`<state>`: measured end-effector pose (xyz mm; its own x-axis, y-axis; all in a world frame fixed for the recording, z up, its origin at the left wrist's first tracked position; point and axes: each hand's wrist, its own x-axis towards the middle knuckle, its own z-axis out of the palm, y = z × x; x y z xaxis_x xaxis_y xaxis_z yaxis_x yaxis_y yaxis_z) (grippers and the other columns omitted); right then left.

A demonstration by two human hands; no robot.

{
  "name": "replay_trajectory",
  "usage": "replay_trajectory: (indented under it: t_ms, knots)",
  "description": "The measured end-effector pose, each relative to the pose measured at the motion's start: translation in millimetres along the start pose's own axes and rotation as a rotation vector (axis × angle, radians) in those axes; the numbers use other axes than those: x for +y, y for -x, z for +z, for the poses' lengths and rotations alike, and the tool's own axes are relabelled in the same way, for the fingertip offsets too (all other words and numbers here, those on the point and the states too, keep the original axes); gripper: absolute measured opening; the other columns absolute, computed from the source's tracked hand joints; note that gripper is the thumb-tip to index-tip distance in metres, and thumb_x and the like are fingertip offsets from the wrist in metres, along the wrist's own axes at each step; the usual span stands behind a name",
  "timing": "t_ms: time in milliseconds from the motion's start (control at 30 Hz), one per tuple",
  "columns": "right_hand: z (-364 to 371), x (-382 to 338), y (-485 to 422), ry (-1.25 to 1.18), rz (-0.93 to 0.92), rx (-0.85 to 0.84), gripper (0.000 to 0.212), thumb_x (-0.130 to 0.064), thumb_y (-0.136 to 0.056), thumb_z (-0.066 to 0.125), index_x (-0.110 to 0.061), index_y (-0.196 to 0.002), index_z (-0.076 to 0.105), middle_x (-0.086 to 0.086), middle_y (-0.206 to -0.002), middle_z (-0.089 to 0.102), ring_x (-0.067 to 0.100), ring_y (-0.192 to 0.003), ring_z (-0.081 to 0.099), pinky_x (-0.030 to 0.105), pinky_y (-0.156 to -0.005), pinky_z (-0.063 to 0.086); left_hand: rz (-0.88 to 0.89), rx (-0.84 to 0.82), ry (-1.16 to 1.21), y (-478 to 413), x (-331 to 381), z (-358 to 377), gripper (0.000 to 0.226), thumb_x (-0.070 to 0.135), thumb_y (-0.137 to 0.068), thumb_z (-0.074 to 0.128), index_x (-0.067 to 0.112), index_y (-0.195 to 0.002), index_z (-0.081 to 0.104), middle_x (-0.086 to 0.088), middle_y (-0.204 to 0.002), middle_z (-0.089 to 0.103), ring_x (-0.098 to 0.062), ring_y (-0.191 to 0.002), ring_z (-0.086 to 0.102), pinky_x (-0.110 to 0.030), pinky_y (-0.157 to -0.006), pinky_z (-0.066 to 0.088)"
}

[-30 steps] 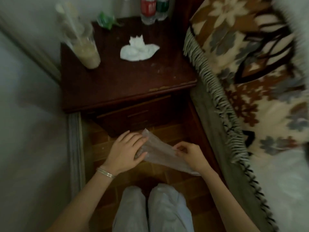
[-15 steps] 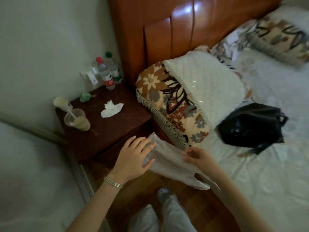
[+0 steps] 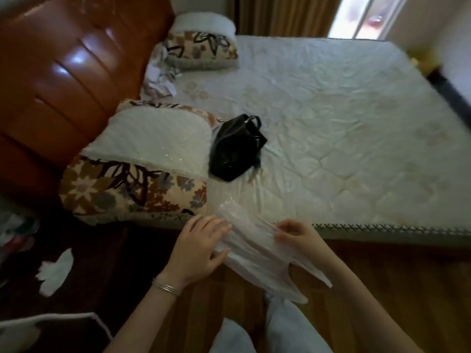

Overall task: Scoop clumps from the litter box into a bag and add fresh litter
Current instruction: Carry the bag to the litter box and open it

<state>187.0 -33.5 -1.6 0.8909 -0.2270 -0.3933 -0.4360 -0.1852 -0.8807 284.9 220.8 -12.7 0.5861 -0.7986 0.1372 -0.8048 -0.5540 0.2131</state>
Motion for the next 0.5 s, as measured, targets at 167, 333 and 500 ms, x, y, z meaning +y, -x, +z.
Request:
replay_trajectory:
  t_ms: [167,333,500]
  knots:
    - [-63,36,53,-0.108,0.08,0.254,0.01,-0.021,-0.083,0.068,-0.022,-0.093,0.069,0.0,-0.087,0.07,0.014,-0.08,0.067,0.027,-0.071,0.054,0.254,-0.086,0.008,-66,61,21,0.048,0.052,-0.089,0.046,0.024,-0.126,0.058,0.003,-0.127,0.058,-0.016,-0.122,0.049,-0.035,-0.108,0.026]
    - [-140,85,102,-0.184,0.136,0.478,0.011,-0.023,-0.082,0.069,-0.023,-0.093,0.07,0.001,-0.089,0.07,0.014,-0.083,0.066,0.029,-0.073,0.053,0.487,-0.16,0.041,-133,151,56,0.046,0.052,-0.09,0.047,0.026,-0.127,0.057,0.005,-0.129,0.057,-0.016,-0.126,0.047,-0.038,-0.106,0.03]
    - [-226,130,150,-0.2,0.187,0.628,0.009,-0.023,-0.083,0.068,-0.023,-0.092,0.068,0.0,-0.088,0.069,0.011,-0.079,0.064,0.02,-0.067,0.051,0.675,-0.216,0.058,-200,258,96,0.047,0.053,-0.091,0.044,0.028,-0.128,0.056,0.005,-0.131,0.056,-0.016,-0.125,0.047,-0.038,-0.108,0.027]
